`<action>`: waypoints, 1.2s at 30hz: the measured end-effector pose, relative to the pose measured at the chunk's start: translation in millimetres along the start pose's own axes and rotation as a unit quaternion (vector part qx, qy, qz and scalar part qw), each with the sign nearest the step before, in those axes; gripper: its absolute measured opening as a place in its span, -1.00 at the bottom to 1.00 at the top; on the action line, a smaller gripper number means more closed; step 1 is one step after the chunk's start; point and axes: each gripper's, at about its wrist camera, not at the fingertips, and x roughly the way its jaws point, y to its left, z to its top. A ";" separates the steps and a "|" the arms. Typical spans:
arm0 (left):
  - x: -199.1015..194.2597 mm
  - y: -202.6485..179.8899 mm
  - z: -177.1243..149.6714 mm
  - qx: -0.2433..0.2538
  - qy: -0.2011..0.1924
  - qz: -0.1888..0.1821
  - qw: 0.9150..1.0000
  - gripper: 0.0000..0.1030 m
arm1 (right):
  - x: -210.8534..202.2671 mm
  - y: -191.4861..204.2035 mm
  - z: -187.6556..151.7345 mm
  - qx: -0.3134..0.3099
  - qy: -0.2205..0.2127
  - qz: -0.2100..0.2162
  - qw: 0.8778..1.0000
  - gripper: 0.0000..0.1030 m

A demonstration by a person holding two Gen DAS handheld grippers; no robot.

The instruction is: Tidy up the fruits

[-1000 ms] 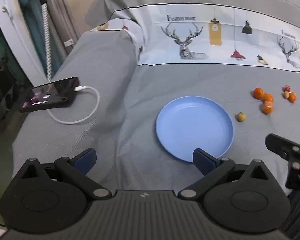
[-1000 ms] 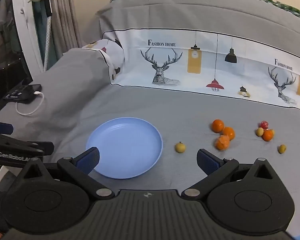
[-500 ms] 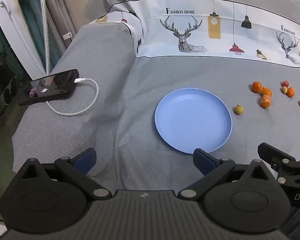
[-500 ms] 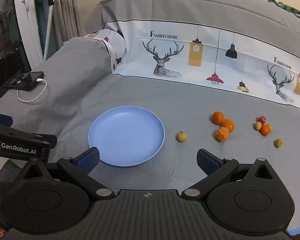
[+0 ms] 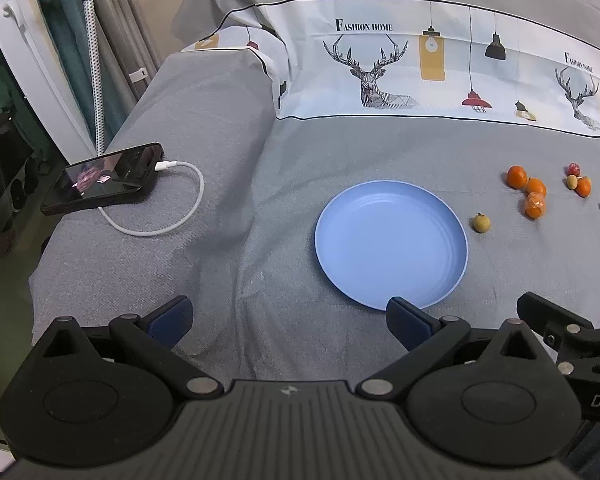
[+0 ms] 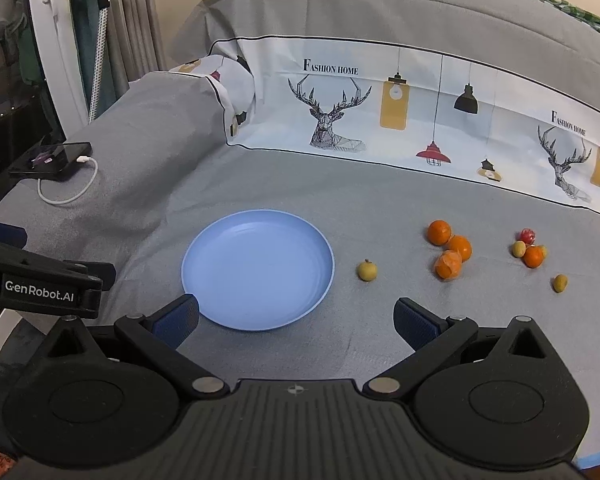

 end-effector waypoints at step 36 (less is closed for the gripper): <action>5.8 3.9 -1.1 -0.006 0.007 -0.006 1.000 0.99 | 6.5 7.6 -1.9 -0.010 0.012 0.001 1.000 0.99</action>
